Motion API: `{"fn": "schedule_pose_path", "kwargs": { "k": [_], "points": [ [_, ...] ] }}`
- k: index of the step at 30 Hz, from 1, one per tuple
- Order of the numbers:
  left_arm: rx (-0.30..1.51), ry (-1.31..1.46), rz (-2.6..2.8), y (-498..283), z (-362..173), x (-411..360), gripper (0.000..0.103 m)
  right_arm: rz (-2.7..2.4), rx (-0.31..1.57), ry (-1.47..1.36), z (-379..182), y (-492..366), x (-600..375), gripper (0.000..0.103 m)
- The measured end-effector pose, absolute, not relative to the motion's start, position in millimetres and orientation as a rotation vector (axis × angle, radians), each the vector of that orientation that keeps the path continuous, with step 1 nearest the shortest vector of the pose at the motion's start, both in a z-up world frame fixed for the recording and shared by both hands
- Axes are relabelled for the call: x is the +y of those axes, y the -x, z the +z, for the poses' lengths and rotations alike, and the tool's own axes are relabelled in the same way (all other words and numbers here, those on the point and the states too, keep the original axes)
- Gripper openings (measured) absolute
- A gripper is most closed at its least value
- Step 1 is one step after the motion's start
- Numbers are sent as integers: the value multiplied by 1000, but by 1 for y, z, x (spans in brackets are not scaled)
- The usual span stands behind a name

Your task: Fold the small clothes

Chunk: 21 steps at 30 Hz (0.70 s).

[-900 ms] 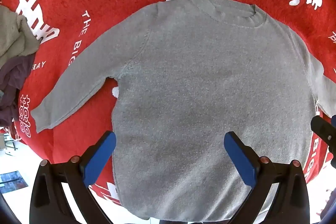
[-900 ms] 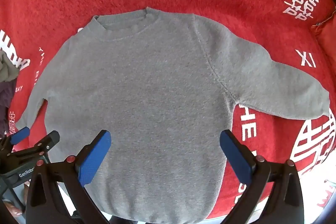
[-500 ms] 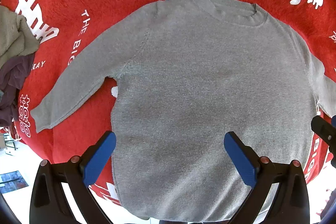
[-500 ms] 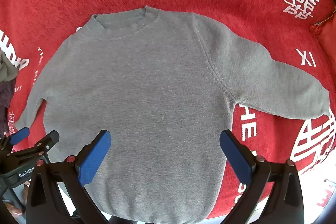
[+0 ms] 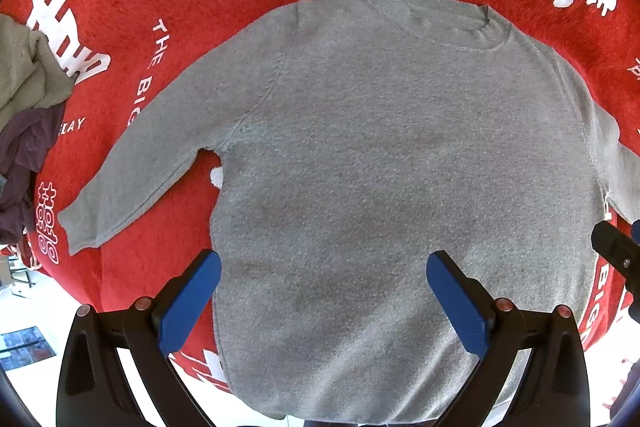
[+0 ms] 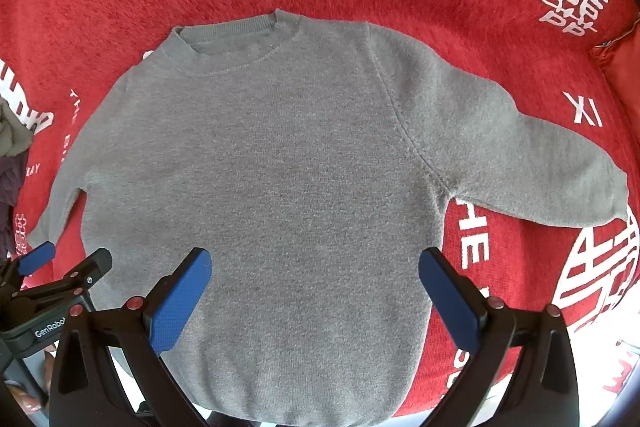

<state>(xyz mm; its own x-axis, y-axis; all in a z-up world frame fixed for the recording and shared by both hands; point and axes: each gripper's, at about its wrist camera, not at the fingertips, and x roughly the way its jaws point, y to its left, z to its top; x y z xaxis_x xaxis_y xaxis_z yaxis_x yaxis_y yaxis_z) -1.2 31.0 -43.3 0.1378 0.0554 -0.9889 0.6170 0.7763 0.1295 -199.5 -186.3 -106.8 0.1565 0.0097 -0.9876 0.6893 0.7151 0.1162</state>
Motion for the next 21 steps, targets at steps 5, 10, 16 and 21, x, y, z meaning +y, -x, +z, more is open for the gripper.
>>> {"fn": "schedule_pose_path", "kwargs": {
  "k": [5, 10, 16, 21],
  "points": [
    [1395, -598, -439, 0, -44, 29, 103, -533, 1339, -649, -108, 200, -187, 103],
    [1398, -598, -438, 0, -45, 29, 103, -519, 1341, -661, -109, 200, -187, 103],
    [1398, -597, -435, 2, -45, 28, 103, -487, 1358, -702, -108, 199, -187, 103],
    [1400, -594, -430, 4, -44, 28, 103, -503, 1351, -685, -108, 200, -188, 103]
  ]
}}
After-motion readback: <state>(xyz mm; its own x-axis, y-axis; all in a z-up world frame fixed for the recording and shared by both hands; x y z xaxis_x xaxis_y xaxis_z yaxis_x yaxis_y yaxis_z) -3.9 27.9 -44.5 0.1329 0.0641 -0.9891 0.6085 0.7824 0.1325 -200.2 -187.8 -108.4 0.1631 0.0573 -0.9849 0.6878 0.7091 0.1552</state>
